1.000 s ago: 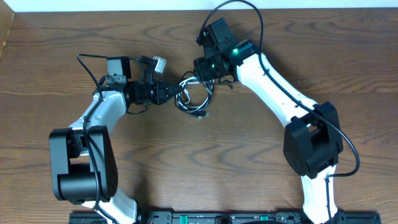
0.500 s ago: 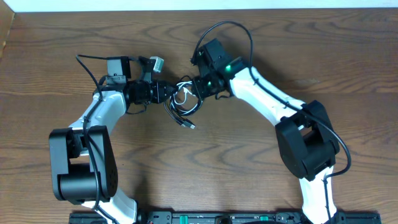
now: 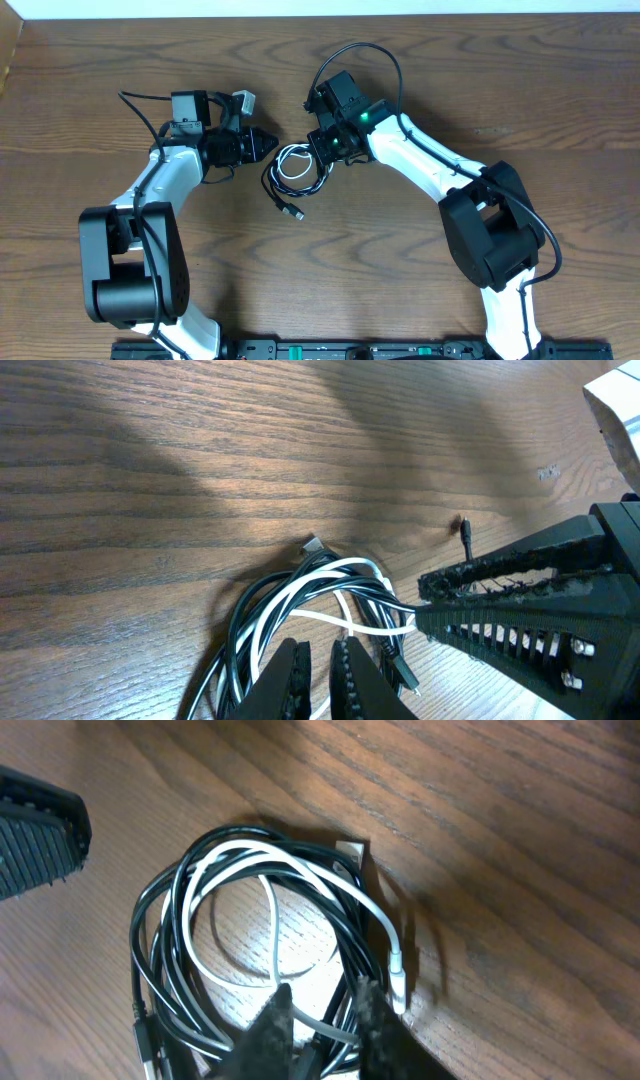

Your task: Untangle cables

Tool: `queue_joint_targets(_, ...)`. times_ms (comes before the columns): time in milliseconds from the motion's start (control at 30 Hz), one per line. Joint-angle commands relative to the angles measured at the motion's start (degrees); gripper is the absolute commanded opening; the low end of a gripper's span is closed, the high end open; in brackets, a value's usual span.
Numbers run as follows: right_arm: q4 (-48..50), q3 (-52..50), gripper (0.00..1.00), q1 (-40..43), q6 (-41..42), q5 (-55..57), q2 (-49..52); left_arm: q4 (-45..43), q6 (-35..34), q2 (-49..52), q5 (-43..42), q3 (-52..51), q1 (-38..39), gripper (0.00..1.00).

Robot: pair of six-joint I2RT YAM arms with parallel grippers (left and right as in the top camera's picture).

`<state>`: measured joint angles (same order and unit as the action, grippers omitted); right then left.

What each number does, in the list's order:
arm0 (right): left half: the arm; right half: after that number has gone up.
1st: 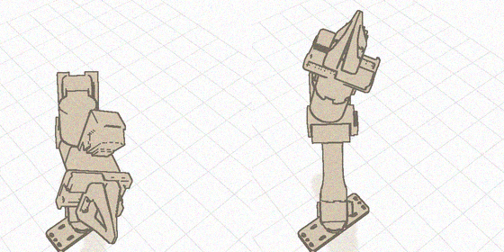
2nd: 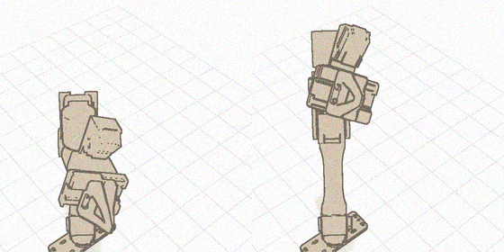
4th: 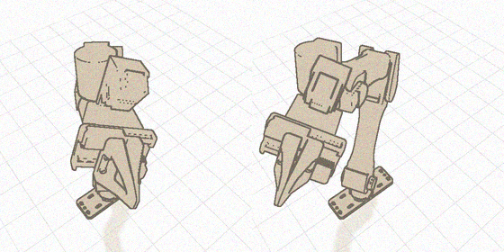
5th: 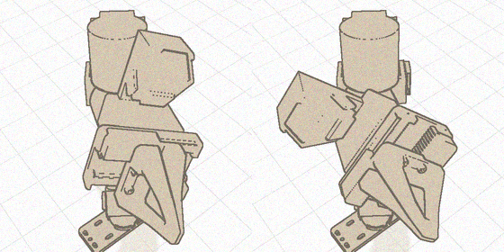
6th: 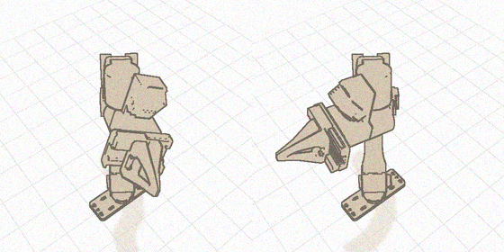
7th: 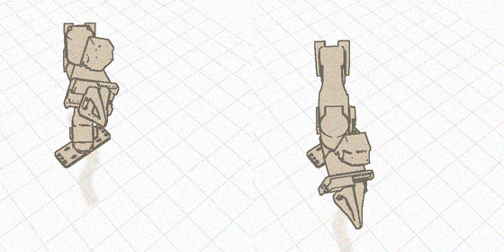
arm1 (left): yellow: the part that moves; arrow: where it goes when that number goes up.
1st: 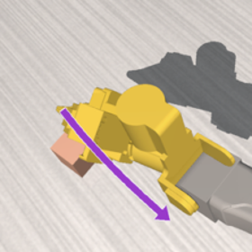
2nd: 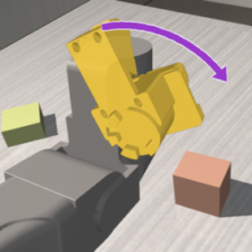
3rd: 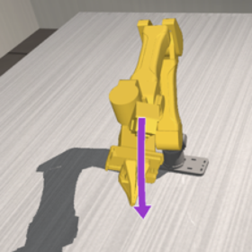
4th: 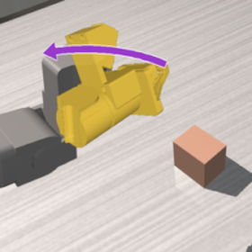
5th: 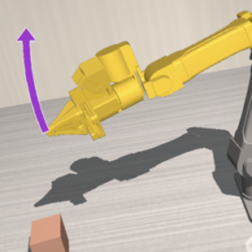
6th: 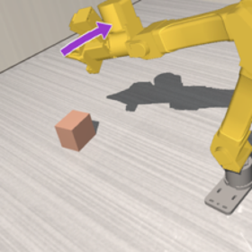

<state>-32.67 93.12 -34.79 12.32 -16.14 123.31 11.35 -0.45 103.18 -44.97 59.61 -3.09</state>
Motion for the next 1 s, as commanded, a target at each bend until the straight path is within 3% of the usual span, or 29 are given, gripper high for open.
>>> queue_joint_targets(0,0.0,-0.3,0.17,0.2,-1.0,-0.6,0.6,-0.1,-0.8,-0.9,0.7,0.2,0.0,0.15)
queue_joint_targets(100,0.0,-0.3,0.19,0.2,-1.1,-0.6,0.6,0.0,-3.6,-0.9,2.5,0.2,0.0,0.24)
queue_joint_targets(200,0.0,-0.3,0.2,0.2,-1.2,-0.5,0.6,0.7,-7.5,-0.9,7.7,0.2,0.0,0.25)
queue_joint_targets(300,0.0,-0.3,0.28,0.4,-3.0,-0.5,0.6,2.5,-10.9,-0.9,14.4,0.2,0.0,0.25)
queue_joint_targets(500,-1.0,-0.3,0.38,2.1,-3.1,-0.7,0.6,4.4,-12.6,-0.8,15.3,0.2,0.9,0.27)
queue_joint_targets(967,-0.9,-0.3,0.38,1.8,-3.4,-0.8,4.9,3.7,-12.6,-0.5,18.7,0.2,5.7,0.29)
